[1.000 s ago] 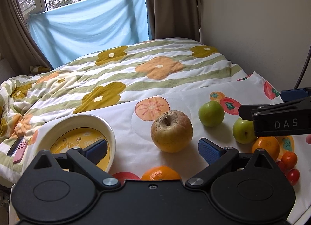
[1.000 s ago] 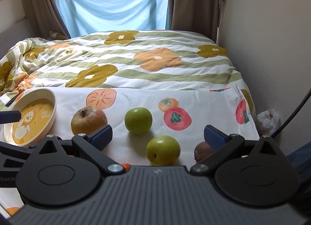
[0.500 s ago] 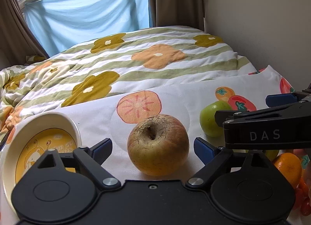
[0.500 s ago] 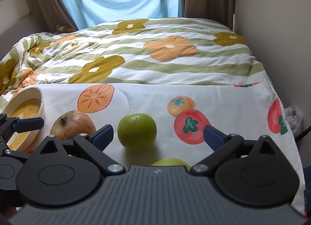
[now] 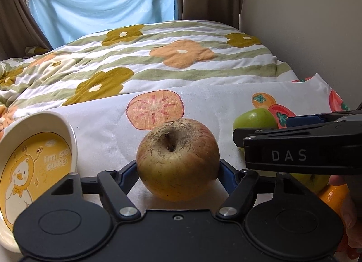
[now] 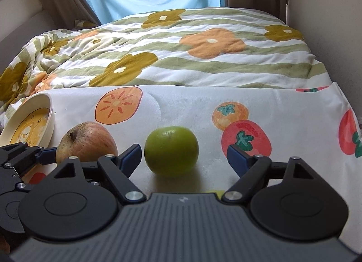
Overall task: Organize fruits
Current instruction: 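Grasp the large brown apple with the left tool while the right tool grasps a green apple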
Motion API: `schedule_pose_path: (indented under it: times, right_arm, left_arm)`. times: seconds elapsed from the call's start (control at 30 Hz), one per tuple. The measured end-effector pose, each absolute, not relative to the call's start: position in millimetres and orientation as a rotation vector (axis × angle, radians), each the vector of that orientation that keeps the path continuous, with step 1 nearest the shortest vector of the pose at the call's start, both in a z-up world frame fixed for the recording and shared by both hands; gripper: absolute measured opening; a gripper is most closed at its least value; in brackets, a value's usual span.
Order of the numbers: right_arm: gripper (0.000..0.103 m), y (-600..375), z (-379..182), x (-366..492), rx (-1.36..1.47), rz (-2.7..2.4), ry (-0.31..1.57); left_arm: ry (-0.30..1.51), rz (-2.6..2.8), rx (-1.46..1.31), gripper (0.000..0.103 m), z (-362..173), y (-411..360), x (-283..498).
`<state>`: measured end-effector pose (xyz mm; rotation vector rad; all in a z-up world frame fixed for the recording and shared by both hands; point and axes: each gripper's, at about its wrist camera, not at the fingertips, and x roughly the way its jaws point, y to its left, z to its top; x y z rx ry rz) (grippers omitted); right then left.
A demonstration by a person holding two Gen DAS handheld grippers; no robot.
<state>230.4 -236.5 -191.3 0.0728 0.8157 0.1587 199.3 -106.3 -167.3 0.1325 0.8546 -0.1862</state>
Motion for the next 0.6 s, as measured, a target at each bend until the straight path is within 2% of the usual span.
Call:
schedule_pose_path:
  times: [0.1,0.17,0.3,0.33,0.6]
  right_arm:
    - [0.092,-234.3,-193.0,233.3,0.079,0.171,0.82]
    - [0.083,-232.4,-194.5,235.3,0.082,0.178,0.826]
    - [0.075,-230.1,-197.5,237.8,0.086,0.185,0.832]
    - [0.069,-229.8,-197.9,237.9,0.086,0.191,0.832]
    - [0.068,-228.4,-195.1,235.6,0.077,0.194,0.81]
  left_arm:
    - [0.85,-0.188,0.13,0.077,-166.8,-105.2,198.4]
    - [0.849,-0.185,0.135,0.077,-166.5,-105.7,197.9]
    - [0.847,-0.175,0.144,0.077,-165.8,-104.6,197.6]
    - [0.846,-0.172,0.147,0.077,-165.8,-104.1,197.3]
    - [0.837,-0.156,0.134,0.077,-162.7,-98.8,196.0]
